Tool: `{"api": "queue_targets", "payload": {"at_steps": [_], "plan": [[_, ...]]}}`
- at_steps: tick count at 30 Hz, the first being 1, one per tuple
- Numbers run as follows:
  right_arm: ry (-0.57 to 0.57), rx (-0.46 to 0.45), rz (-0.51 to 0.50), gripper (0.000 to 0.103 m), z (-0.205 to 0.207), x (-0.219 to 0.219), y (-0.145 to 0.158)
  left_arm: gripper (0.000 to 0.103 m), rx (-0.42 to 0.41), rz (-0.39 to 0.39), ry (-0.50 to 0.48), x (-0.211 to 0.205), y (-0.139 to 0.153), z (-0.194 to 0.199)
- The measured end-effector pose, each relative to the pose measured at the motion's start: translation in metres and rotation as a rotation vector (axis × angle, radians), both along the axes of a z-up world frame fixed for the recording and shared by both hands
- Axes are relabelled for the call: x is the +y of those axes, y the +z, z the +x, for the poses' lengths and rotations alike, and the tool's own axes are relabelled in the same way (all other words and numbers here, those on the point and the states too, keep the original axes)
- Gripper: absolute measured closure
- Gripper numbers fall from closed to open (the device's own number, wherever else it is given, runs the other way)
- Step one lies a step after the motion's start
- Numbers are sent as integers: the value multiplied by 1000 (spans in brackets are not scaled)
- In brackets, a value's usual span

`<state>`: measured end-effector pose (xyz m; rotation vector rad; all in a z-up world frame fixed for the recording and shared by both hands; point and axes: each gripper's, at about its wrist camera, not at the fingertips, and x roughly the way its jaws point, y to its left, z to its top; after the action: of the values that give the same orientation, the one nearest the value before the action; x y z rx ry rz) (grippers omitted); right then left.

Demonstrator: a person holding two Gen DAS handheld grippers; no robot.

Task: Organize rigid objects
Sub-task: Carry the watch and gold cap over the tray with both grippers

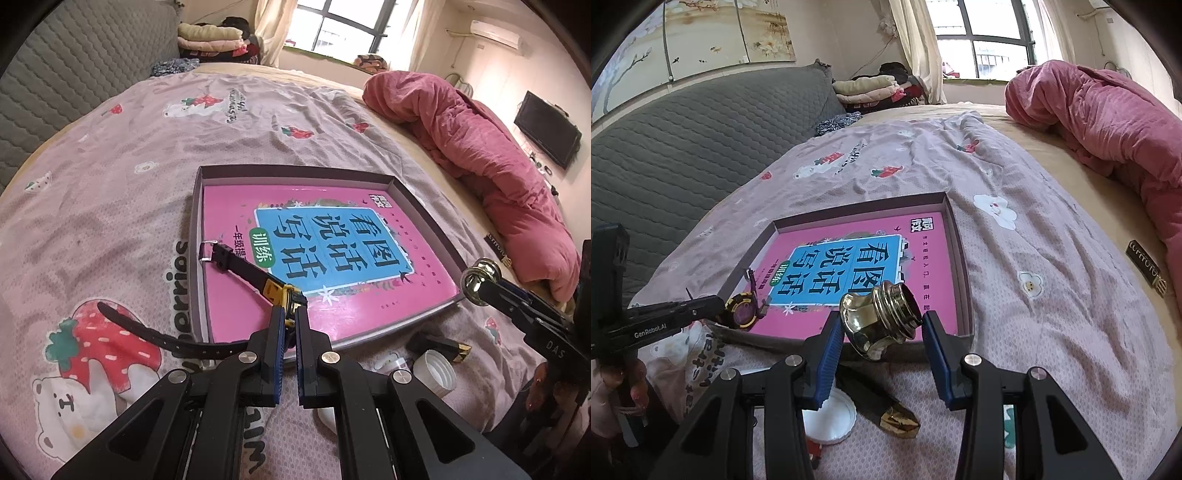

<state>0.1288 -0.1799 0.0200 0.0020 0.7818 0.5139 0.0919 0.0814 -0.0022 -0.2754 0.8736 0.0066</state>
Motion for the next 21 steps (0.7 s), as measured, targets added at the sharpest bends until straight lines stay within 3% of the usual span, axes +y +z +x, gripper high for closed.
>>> {"api": "queue_targets", "payload": {"at_steps": [21], "plan": [[-18,50,-71,59,33,15,-23,98,-19,-12,37,6,-5,23]]}}
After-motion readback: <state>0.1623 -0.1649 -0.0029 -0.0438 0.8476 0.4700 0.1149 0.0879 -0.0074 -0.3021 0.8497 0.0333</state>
